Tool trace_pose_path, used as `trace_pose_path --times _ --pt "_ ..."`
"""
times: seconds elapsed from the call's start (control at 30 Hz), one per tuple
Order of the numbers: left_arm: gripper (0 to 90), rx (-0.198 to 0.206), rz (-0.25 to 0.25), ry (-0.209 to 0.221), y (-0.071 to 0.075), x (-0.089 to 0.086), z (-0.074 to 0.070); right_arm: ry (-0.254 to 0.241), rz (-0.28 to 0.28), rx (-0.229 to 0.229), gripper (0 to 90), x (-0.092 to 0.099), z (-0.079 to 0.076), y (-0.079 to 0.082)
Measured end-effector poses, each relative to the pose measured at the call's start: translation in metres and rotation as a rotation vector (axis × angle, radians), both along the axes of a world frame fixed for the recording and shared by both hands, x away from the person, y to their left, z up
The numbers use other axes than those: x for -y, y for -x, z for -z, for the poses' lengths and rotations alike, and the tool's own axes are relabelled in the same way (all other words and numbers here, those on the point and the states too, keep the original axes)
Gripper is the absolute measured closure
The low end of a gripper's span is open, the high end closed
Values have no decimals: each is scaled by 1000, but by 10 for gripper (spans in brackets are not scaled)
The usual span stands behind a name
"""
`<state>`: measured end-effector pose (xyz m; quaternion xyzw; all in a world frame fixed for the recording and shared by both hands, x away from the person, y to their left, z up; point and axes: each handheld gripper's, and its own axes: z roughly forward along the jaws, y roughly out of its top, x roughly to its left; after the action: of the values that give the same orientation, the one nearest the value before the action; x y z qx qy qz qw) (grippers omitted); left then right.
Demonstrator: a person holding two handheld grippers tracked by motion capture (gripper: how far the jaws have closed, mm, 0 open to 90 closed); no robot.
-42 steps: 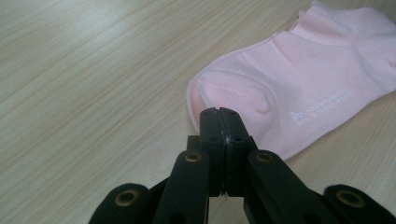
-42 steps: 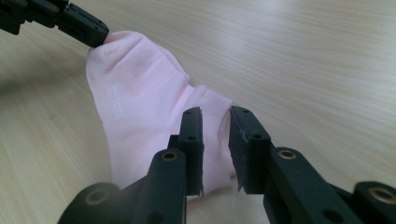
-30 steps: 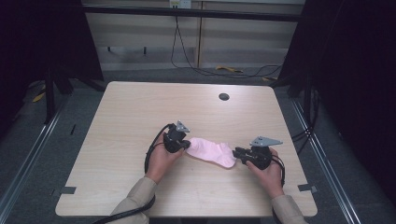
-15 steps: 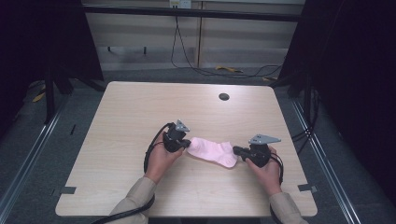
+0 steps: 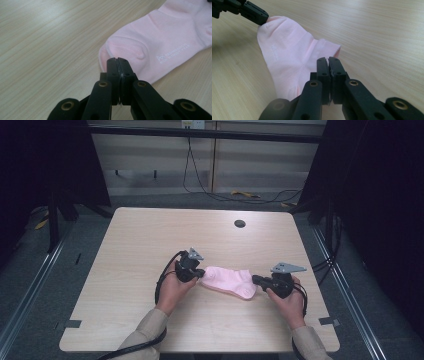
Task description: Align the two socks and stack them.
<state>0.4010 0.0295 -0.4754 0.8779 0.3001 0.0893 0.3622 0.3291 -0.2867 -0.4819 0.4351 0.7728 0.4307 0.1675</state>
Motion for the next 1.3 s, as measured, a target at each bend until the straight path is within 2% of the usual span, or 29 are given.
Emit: trace_pose_path --times 0.2,0.37,0.47,0.5,0.6,0.93,1.1,1.3 --pt "879 12 -3 -30 -2 2 3 0 3 -15 879 -1 7 -2" --pt "885 7 -8 -21 -3 0 0 -1 -5 -6 879 -3 5 -2" --pt "885 18 -8 -35 -3 0 2 10 -13 -3 877 -5 4 -2" --pt "883 19 -11 -46 -4 1 3 15 -11 -12 877 -6 7 -2" --pt "883 11 -10 -41 -3 2 6 26 -12 -19 877 -6 10 -2" --pt "805 28 -7 -68 -4 3 11 38 -5 -27 862 -2 14 -2" --pt "751 30 -24 -36 -5 0 7 44 6 1 809 -2 12 0" --pt "729 29 -21 -48 -8 4 11 46 6 -2 809 -1 14 1"
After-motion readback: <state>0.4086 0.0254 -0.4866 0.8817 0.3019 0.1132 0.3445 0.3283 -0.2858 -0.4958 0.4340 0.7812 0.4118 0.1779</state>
